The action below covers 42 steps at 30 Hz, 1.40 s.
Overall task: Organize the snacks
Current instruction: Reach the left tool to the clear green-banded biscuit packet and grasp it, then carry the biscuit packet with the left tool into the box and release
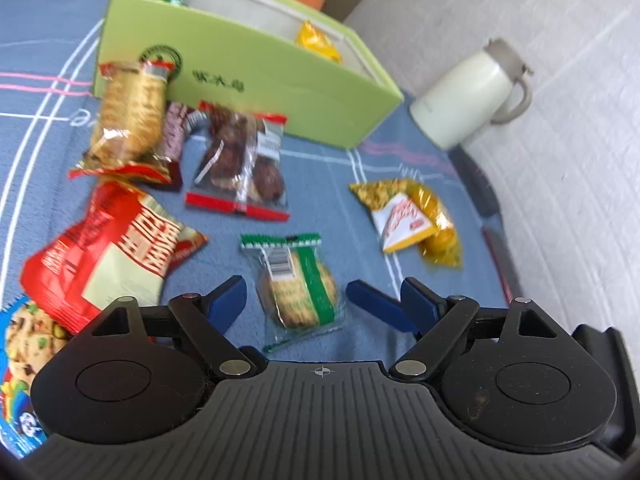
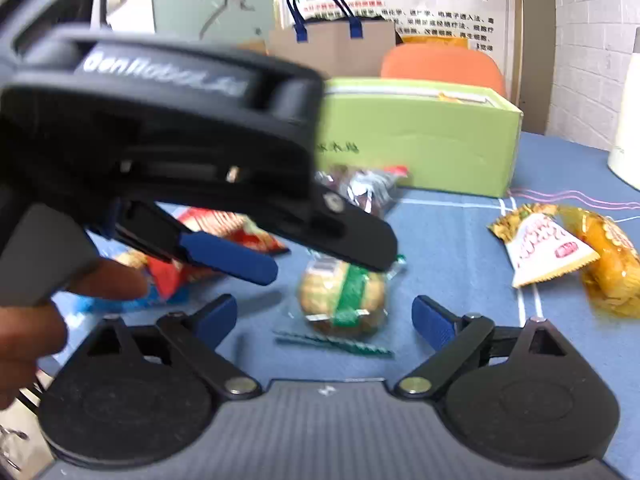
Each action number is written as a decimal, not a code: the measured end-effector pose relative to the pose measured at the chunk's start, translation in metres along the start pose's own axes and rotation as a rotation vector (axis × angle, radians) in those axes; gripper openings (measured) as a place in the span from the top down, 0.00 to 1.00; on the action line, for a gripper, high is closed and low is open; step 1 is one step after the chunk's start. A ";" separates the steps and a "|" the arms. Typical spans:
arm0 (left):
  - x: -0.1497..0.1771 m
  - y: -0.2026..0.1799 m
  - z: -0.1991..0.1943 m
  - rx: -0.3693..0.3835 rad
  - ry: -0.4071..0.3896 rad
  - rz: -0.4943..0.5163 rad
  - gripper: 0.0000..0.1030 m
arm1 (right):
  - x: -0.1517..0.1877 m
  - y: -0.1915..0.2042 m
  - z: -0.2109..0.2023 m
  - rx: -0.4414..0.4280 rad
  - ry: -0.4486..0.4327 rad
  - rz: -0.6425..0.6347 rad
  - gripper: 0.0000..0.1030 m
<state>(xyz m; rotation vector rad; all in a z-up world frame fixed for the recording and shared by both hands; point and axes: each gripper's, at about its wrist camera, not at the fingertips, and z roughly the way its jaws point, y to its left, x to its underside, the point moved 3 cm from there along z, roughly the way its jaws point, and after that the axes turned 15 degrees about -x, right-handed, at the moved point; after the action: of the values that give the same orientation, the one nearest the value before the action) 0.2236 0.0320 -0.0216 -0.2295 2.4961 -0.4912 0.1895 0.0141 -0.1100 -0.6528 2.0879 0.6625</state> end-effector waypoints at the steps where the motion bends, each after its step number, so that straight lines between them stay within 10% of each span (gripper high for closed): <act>1: -0.001 0.003 -0.001 0.007 -0.006 -0.012 0.28 | 0.000 -0.001 0.003 0.002 0.006 -0.003 0.10; 8: 0.002 0.002 0.010 -0.024 0.009 0.023 0.36 | 0.004 0.011 0.022 0.050 0.043 -0.083 0.12; 12: 0.011 -0.013 0.017 -0.120 -0.025 0.134 0.81 | 0.001 0.015 0.016 0.065 0.036 -0.087 0.32; 22: -0.027 -0.028 -0.003 -0.072 -0.130 0.117 0.83 | -0.047 0.020 0.000 0.111 -0.062 -0.181 0.29; 37: -0.191 -0.004 0.024 -0.169 -0.272 0.057 0.78 | -0.176 -0.042 0.120 -0.015 -0.081 -0.210 0.25; 42: -0.204 0.020 0.033 -0.133 -0.265 0.014 0.56 | -0.173 -0.047 0.111 -0.007 -0.120 -0.211 0.19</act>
<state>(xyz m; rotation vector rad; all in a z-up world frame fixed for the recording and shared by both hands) 0.4077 0.0947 0.0495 -0.3084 2.2705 -0.2695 0.3718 0.0893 -0.0347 -0.8053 1.8757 0.5753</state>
